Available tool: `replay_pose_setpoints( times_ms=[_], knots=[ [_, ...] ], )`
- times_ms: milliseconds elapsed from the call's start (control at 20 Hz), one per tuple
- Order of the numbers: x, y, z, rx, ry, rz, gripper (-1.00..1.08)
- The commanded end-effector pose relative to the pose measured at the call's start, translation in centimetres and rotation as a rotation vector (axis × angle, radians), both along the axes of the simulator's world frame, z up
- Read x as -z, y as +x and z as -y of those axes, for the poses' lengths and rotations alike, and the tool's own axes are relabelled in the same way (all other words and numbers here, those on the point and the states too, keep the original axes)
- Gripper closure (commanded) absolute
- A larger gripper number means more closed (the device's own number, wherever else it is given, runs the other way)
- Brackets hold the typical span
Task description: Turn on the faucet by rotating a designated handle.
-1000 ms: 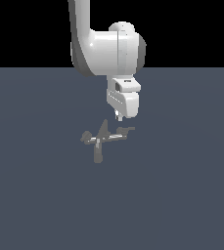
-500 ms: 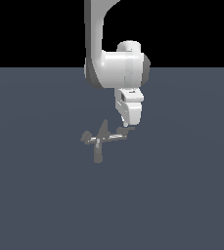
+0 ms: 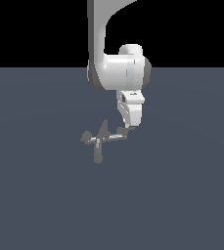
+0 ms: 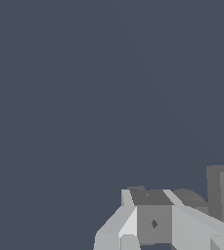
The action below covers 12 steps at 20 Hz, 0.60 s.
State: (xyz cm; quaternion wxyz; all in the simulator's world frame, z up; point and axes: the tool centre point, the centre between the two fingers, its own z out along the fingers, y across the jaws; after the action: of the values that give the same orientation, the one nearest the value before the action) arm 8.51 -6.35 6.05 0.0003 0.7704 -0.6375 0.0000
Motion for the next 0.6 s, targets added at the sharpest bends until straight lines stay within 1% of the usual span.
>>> replay_pose_setpoints(
  times_ms=[0, 350, 400, 450, 550],
  knots=[
    [0.0, -0.3, 0.3, 0.0, 0.0, 0.0, 1.08],
    [0.0, -2.2, 2.6, 0.0, 0.0, 0.0, 1.08],
    [0.0, -2.2, 2.6, 0.0, 0.0, 0.0, 1.08],
    [0.0, -1.8, 2.0, -0.004, 0.002, 0.003, 1.08],
    [0.0, -2.4, 2.1, -0.003, 0.002, 0.003, 1.08]
  ],
)
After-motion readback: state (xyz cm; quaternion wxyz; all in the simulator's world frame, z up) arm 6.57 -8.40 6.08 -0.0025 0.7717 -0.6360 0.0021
